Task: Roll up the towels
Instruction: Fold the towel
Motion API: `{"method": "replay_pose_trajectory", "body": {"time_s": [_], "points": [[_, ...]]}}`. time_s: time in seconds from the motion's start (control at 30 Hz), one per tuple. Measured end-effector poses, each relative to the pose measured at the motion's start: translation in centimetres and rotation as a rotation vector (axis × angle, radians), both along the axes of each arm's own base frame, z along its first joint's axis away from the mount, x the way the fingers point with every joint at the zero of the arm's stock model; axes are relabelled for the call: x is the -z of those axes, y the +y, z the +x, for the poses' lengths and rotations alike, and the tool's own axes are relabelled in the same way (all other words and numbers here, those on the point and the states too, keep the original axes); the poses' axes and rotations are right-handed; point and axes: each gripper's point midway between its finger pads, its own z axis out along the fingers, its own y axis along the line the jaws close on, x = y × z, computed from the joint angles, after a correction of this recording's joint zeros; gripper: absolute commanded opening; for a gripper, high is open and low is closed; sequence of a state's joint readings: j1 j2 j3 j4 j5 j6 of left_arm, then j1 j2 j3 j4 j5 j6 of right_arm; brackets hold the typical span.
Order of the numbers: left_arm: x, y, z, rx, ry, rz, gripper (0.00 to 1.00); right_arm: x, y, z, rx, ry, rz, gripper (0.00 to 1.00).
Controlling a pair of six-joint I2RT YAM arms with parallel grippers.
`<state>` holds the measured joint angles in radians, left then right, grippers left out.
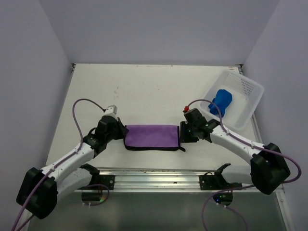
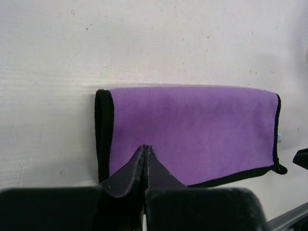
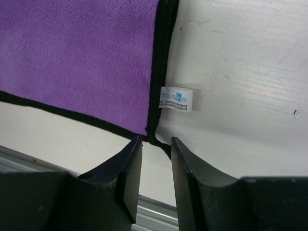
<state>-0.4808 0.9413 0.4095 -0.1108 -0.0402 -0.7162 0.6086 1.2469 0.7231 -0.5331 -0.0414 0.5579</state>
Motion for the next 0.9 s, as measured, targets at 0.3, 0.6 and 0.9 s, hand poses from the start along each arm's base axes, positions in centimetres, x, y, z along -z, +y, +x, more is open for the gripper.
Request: {"method": "replay_pose_trajectory", "body": {"time_s": [0.3, 0.6, 0.9], "points": [[0.6, -1.2, 3.1, 0.030, -0.046, 0.040, 0.00, 1.7, 0.7, 1.7, 0.037, 0.012, -0.020, 0.39], [3.2, -0.9, 4.1, 0.013, -0.020, 0.095, 0.00, 2.4, 1.1, 2.1, 0.045, 0.024, -0.023, 0.39], [4.6, -0.2, 4.0, -0.009, -0.002, 0.125, 0.00, 3.1, 1.4, 2.2, 0.049, 0.036, -0.026, 0.37]]}}
